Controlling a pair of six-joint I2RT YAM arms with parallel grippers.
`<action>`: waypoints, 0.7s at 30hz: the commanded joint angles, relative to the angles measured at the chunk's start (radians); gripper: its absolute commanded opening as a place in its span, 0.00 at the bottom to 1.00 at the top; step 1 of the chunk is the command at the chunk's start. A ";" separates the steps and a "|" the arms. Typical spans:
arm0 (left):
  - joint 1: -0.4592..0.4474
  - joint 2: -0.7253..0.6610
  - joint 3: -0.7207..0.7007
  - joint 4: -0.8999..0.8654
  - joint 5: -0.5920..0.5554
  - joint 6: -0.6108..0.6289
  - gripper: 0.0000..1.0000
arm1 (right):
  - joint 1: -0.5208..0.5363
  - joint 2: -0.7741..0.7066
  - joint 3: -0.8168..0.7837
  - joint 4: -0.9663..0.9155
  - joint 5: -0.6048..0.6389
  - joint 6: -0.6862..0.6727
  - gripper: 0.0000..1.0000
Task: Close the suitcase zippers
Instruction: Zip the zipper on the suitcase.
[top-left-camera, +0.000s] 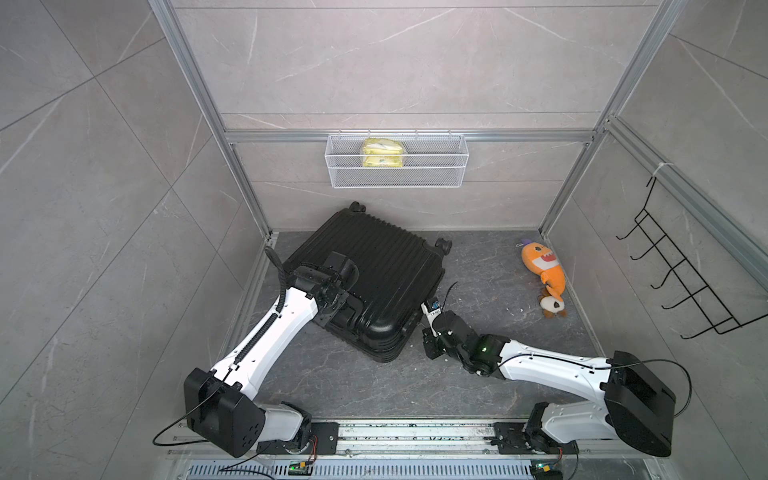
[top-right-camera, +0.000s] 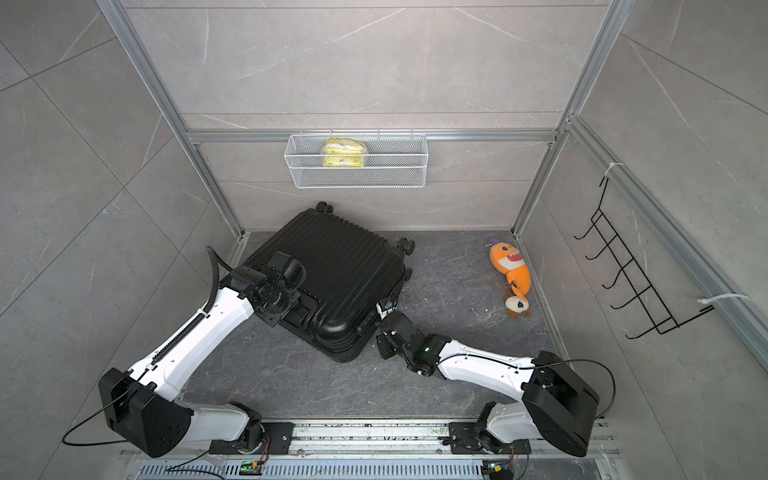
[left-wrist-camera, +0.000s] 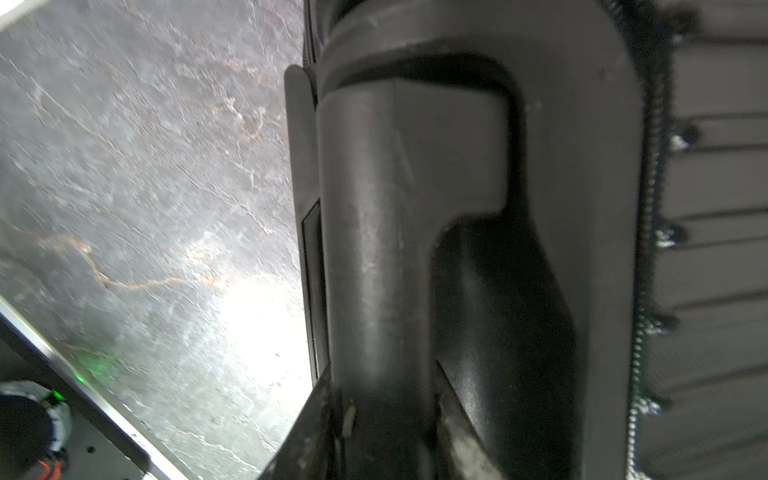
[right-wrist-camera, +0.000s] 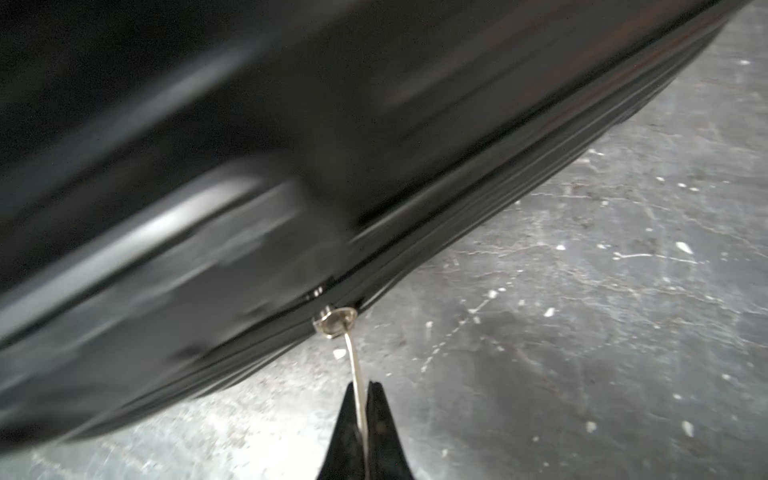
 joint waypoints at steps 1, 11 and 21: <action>0.028 -0.083 0.008 -0.138 -0.306 0.248 0.19 | -0.091 0.007 -0.014 -0.062 0.099 0.017 0.00; 0.028 -0.052 -0.004 -0.121 -0.306 0.296 0.15 | -0.135 0.056 0.012 -0.048 0.049 -0.005 0.00; 0.028 -0.063 -0.026 -0.071 -0.281 0.346 0.14 | -0.165 0.064 0.017 -0.045 0.027 -0.013 0.00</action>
